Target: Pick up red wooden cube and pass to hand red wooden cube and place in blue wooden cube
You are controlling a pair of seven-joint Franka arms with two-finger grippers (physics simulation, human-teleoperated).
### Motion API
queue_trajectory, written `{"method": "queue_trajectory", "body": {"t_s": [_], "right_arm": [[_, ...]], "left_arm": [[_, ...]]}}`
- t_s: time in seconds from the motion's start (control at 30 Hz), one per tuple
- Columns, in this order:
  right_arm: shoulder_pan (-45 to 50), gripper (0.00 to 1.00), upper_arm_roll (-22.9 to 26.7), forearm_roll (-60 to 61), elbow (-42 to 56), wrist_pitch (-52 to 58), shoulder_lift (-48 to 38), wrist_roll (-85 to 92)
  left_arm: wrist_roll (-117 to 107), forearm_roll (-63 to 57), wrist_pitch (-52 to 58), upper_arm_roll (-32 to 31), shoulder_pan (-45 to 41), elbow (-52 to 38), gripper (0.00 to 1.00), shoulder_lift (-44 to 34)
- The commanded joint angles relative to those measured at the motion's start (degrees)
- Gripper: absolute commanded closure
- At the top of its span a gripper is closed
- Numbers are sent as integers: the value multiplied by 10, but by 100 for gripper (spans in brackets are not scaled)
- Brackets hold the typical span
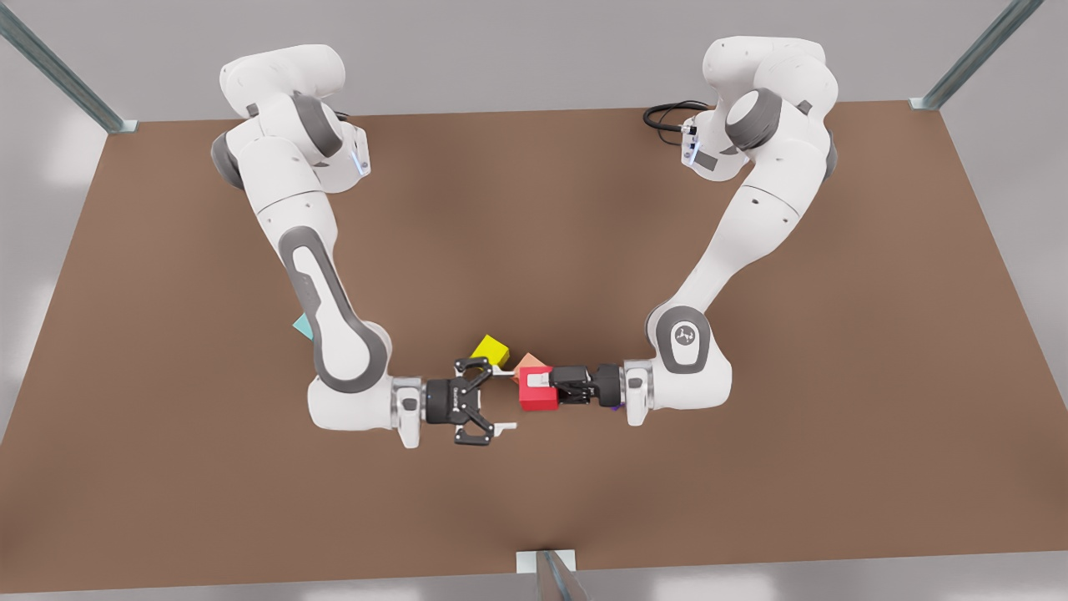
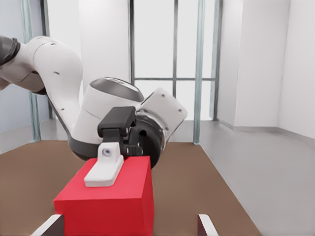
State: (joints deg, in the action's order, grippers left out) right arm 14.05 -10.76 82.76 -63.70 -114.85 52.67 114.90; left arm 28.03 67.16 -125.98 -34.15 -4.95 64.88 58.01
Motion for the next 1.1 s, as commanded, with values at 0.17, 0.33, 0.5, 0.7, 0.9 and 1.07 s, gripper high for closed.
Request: {"method": "queue_trajectory", "body": {"t_s": [0.17,0.33,0.5,0.7,0.9,1.07], "right_arm": [[0,0,-9,2,-7,16,-1,38],[2,0,-10,11,-7,16,0,38],[10,0,-10,15,-6,5,1,38],[26,0,-10,21,0,-16,9,38],[40,0,-15,21,2,-35,16,38],[48,0,-15,21,2,-44,20,38]], "left_arm": [[-73,39,12,0,2,0,43,4],[-76,40,12,0,2,0,43,7],[-76,40,12,0,2,0,43,8],[-76,40,13,0,2,0,43,7],[-83,40,13,0,2,0,43,8],[-83,40,13,-1,2,0,43,9]]}}
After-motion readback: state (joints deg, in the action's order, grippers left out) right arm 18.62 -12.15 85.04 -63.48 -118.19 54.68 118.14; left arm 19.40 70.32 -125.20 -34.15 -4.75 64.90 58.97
